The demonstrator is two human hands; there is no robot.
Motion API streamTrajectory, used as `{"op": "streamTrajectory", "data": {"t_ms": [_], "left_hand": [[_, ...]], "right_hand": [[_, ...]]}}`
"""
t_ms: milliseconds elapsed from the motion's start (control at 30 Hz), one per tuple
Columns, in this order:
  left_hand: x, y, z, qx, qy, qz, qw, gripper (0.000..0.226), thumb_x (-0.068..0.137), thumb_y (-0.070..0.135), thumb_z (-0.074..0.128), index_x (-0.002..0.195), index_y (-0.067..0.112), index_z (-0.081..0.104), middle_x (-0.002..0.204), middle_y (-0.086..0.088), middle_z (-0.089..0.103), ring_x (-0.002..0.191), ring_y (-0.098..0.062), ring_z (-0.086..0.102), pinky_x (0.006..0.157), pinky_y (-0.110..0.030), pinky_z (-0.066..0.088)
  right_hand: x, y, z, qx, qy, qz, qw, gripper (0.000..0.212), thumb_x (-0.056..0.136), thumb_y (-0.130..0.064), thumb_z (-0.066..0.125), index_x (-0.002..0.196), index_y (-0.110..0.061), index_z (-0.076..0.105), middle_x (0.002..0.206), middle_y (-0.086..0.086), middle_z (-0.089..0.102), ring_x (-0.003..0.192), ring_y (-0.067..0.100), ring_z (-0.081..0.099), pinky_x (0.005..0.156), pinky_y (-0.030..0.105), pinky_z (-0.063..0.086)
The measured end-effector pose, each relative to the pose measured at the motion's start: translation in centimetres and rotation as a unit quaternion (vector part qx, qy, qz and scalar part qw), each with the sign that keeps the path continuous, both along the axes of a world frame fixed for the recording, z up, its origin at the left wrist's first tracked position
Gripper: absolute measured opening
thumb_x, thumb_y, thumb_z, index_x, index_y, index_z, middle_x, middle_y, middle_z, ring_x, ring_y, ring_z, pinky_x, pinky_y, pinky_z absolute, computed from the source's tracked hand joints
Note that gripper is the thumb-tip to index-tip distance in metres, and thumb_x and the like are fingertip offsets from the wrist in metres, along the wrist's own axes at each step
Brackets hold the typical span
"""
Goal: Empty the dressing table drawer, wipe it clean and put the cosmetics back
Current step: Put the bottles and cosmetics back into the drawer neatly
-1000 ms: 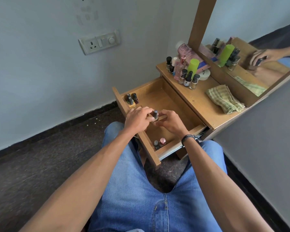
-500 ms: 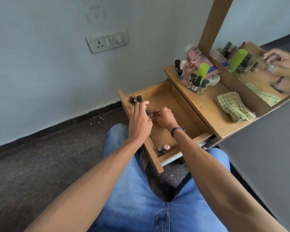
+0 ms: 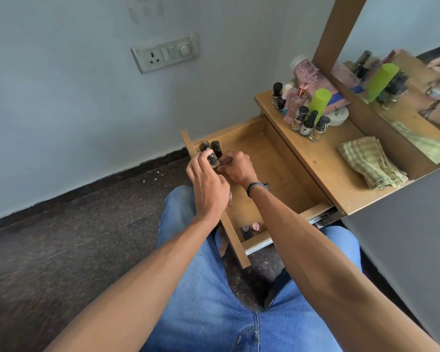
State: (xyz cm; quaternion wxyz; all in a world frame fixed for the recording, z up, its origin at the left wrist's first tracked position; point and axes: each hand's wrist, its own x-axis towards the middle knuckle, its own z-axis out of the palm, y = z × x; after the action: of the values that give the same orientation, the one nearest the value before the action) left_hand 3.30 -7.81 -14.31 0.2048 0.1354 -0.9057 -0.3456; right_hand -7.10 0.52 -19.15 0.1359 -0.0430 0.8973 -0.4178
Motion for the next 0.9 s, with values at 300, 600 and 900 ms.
{"op": "streamTrajectory", "data": {"t_ms": [300,600,900], "left_hand": [[-0.2,-0.2,-0.1,-0.007,-0.014,-0.009,1.000,0.071,0.075,-0.007,0.060,0.140,0.014,0.041,0.144,-0.009,0.042,0.131,-0.024,0.033,0.107,-0.036,0.038],[-1.3,0.5,0.4,-0.185,0.008,-0.122,0.975,0.058,0.085,0.013,0.065,0.140,0.013,0.048,0.142,-0.006,0.043,0.115,-0.023,0.048,0.097,-0.038,0.048],[-7.6,9.2,6.3,0.154,-0.053,-0.239,0.957,0.051,0.091,0.013,0.069,0.139,0.014,0.051,0.136,-0.004,0.050,0.111,-0.014,0.057,0.096,-0.028,0.050]], "right_hand": [[0.7,0.9,1.6,-0.006,0.011,-0.007,1.000,0.025,0.080,-0.016,0.083,0.096,-0.024,0.066,0.088,-0.010,0.070,0.086,0.011,0.065,0.084,0.032,0.056],[5.6,11.0,9.0,-0.081,0.342,-0.259,0.900,0.005,0.091,-0.013,0.067,0.095,-0.016,0.068,0.091,-0.007,0.068,0.076,0.004,0.061,0.068,0.023,0.053],[3.3,16.2,10.0,-0.125,0.247,-0.281,0.919,0.065,0.077,-0.021,0.079,0.134,-0.026,0.049,0.126,0.000,0.047,0.111,0.012,0.052,0.098,0.034,0.049]]}}
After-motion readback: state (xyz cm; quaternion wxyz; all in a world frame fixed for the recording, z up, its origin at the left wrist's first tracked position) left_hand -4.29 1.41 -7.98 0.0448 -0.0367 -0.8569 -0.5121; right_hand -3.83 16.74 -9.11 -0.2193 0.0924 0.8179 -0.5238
